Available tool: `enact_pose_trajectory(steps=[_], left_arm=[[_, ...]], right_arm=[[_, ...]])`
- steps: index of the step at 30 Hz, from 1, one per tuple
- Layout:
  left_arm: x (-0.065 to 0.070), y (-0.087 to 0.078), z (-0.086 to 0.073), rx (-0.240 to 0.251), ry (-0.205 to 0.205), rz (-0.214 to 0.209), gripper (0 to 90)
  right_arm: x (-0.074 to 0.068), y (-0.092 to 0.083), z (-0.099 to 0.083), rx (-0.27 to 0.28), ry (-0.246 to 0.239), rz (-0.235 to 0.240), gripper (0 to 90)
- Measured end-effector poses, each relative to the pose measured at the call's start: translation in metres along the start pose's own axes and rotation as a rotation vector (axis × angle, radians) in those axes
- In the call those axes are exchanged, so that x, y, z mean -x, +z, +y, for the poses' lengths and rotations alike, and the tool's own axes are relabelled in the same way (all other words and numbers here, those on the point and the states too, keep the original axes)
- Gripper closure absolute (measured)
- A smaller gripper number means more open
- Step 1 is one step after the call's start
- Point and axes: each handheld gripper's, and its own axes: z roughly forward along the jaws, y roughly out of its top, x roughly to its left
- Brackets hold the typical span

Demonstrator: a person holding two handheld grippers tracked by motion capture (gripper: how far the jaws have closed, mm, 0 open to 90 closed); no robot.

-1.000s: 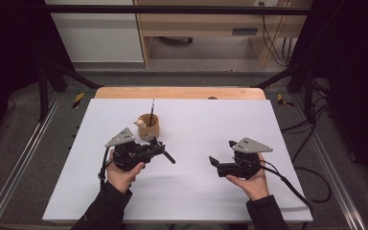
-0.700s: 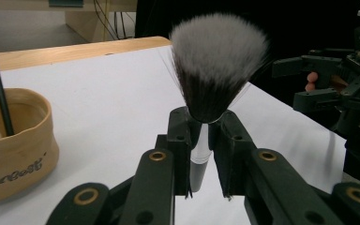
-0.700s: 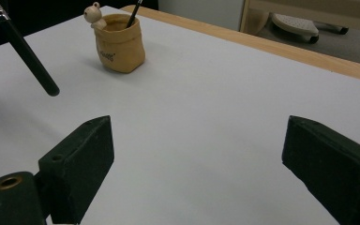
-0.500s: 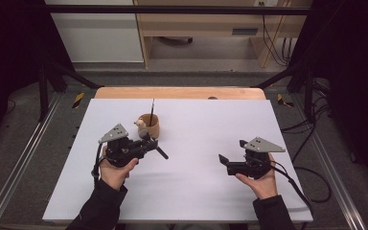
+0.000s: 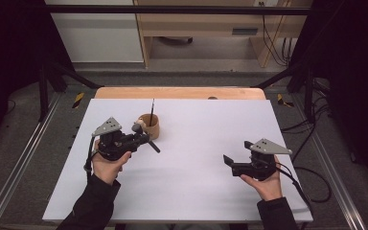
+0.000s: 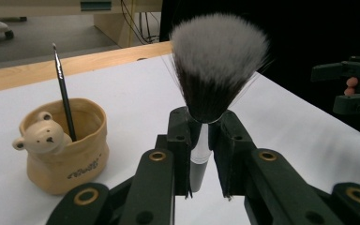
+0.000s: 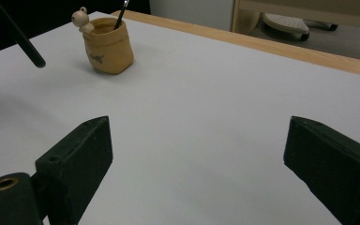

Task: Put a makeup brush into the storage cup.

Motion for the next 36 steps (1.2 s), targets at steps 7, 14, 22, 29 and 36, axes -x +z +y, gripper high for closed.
enact_pose_trajectory(steps=[7, 14, 22, 29, 36], left_arm=[[-0.003, -0.001, 0.013, -0.009, 0.024, 0.032, 77.1], [-0.005, -0.001, 0.021, -0.011, 0.034, 0.045, 77.1], [-0.009, 0.002, 0.029, -0.011, 0.039, 0.063, 77.1], [-0.012, 0.004, 0.036, -0.009, 0.043, 0.075, 77.1], [-0.013, 0.009, 0.042, -0.006, 0.054, 0.08, 77.1]], right_arm=[[0.004, -0.005, -0.004, -0.006, 0.006, -0.016, 8.0], [0.003, -0.007, -0.005, -0.002, -0.001, -0.018, 7.5], [0.004, -0.007, -0.006, -0.003, -0.003, -0.028, 6.7], [0.008, -0.008, -0.009, -0.001, 0.023, -0.033, 6.9], [0.01, -0.011, -0.011, 0.016, 0.039, -0.044, 6.7]])
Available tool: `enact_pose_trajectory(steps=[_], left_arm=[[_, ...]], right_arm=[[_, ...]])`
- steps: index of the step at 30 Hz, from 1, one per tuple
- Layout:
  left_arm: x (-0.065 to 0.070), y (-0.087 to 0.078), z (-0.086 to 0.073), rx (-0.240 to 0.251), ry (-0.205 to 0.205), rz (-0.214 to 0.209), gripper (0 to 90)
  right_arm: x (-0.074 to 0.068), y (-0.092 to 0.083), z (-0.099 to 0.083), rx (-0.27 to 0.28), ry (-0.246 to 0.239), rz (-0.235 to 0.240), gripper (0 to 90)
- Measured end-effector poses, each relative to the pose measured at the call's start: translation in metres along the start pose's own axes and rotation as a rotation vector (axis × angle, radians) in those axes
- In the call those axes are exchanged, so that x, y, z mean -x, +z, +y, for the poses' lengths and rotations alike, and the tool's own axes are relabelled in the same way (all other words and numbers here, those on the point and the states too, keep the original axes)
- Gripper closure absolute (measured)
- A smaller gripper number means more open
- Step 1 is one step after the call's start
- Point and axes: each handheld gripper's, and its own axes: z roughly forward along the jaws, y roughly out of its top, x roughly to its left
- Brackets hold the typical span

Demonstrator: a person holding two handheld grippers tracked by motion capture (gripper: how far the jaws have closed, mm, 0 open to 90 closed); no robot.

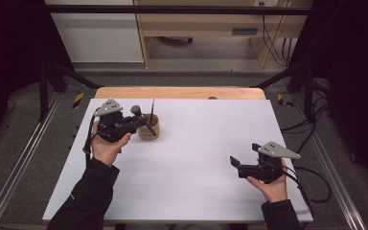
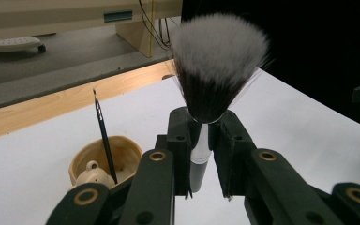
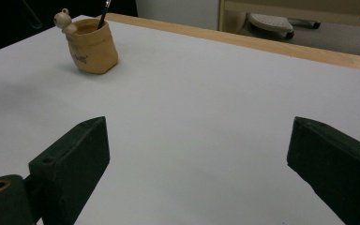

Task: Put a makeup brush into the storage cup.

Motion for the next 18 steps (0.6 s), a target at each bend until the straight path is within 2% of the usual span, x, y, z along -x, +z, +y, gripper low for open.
enact_pose_trajectory(steps=[10, 18], left_arm=[[-0.003, 0.007, 0.008, 0.001, 0.016, 0.019, 77.0], [-0.011, 0.015, 0.01, -0.003, 0.01, 0.035, 77.0]], right_arm=[[0.001, -0.002, -0.001, 0.014, 0.004, -0.001, 6.5], [0.001, 0.0, -0.002, 0.015, 0.011, 0.0, 6.3]])
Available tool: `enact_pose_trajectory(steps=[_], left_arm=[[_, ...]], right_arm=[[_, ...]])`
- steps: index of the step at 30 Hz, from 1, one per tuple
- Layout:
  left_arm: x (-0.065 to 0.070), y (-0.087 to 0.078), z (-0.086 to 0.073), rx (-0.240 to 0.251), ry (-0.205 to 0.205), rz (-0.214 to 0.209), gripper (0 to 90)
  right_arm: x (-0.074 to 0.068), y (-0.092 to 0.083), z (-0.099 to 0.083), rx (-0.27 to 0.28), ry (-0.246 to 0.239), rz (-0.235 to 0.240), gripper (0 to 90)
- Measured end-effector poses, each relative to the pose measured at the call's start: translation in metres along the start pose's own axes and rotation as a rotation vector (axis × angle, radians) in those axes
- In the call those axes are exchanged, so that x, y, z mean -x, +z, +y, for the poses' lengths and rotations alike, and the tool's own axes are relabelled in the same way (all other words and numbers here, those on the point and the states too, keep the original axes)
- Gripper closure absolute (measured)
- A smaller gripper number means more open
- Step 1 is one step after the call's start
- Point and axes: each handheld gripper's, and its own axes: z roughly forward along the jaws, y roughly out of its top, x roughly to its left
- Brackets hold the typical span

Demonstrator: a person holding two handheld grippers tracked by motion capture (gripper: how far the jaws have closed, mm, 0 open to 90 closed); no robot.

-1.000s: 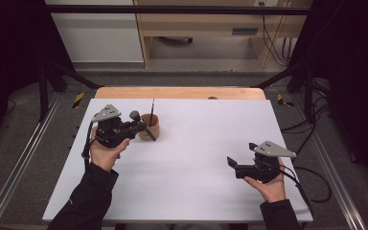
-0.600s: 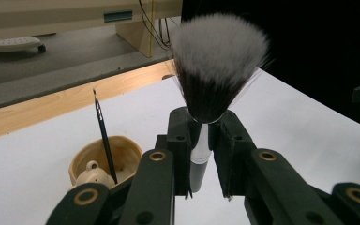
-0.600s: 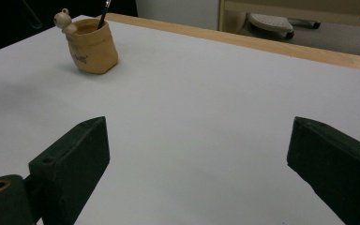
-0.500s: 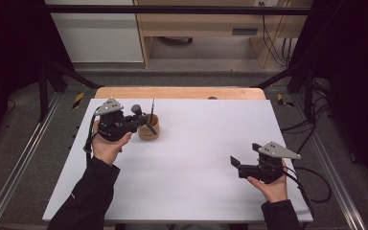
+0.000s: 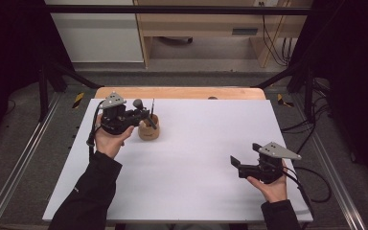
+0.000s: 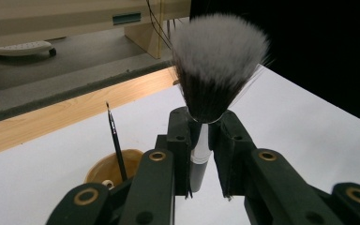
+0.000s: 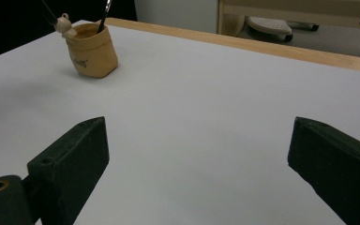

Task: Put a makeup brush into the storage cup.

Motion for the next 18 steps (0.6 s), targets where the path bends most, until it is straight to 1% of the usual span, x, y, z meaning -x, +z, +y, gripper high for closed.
enact_pose_trajectory(steps=[4, 10, 18], left_arm=[[-0.004, 0.004, 0.001, 0.0, -0.011, 0.006, 77.0], [-0.007, 0.009, 0.005, -0.003, -0.004, 0.02, 77.0], [-0.014, 0.014, 0.011, -0.016, 0.002, 0.052, 77.0]], right_arm=[[0.0, 0.0, 0.0, 0.002, -0.001, 0.001, 6.3], [0.0, 0.001, 0.0, 0.002, -0.005, 0.002, 6.2], [0.0, 0.001, 0.0, 0.001, -0.004, 0.004, 6.1]])
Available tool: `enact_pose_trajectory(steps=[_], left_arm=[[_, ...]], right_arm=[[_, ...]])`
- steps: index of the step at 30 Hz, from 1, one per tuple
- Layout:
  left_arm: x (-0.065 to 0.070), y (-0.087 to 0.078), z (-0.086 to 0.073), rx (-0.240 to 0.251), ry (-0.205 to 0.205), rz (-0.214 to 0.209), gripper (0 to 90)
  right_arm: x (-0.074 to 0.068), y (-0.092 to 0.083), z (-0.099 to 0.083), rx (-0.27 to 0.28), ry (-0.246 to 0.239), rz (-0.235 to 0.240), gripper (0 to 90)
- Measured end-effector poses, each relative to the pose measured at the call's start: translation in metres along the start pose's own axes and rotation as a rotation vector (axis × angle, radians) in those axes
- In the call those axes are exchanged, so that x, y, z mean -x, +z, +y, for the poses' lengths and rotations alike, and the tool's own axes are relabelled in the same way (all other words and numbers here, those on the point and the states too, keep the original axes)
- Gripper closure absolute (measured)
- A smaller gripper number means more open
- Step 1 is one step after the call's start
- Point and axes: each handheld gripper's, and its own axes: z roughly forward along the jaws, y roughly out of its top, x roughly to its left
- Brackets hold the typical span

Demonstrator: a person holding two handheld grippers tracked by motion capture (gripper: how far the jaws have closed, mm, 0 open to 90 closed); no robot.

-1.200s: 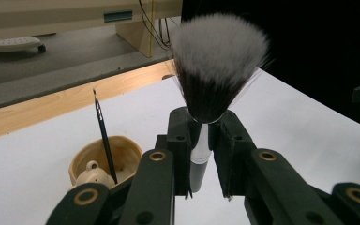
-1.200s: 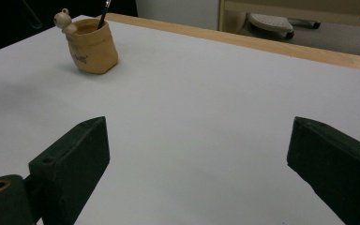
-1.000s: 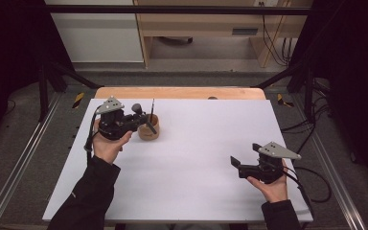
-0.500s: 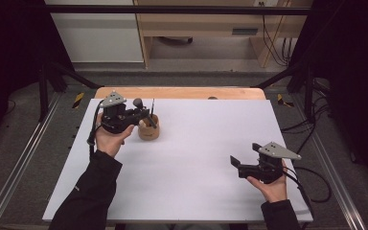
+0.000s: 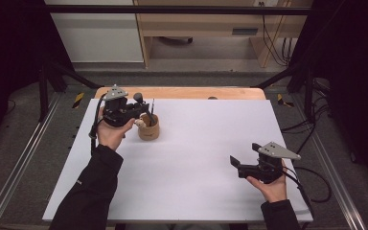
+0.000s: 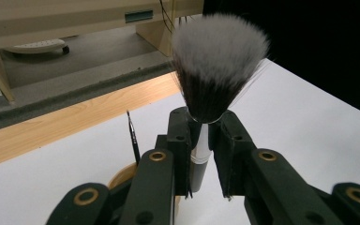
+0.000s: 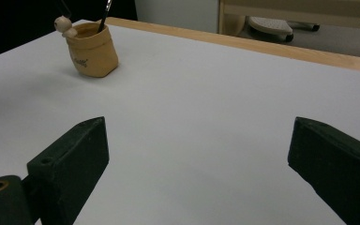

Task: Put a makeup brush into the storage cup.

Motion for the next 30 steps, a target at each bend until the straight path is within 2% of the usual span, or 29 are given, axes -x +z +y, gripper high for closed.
enact_pose_trajectory(steps=[8, 22, 30], left_arm=[[-0.005, 0.005, 0.003, -0.01, 0.016, 0.026, 77.0], [-0.019, 0.023, -0.004, -0.04, -0.011, 0.055, 77.1], [-0.022, 0.029, -0.01, -0.068, -0.011, 0.068, 77.1]], right_arm=[[0.0, 0.0, 0.0, 0.0, -0.001, 0.001, 6.1], [0.0, 0.0, 0.0, -0.002, -0.001, 0.008, 6.1], [0.0, 0.0, 0.0, -0.003, -0.003, 0.008, 6.1]])
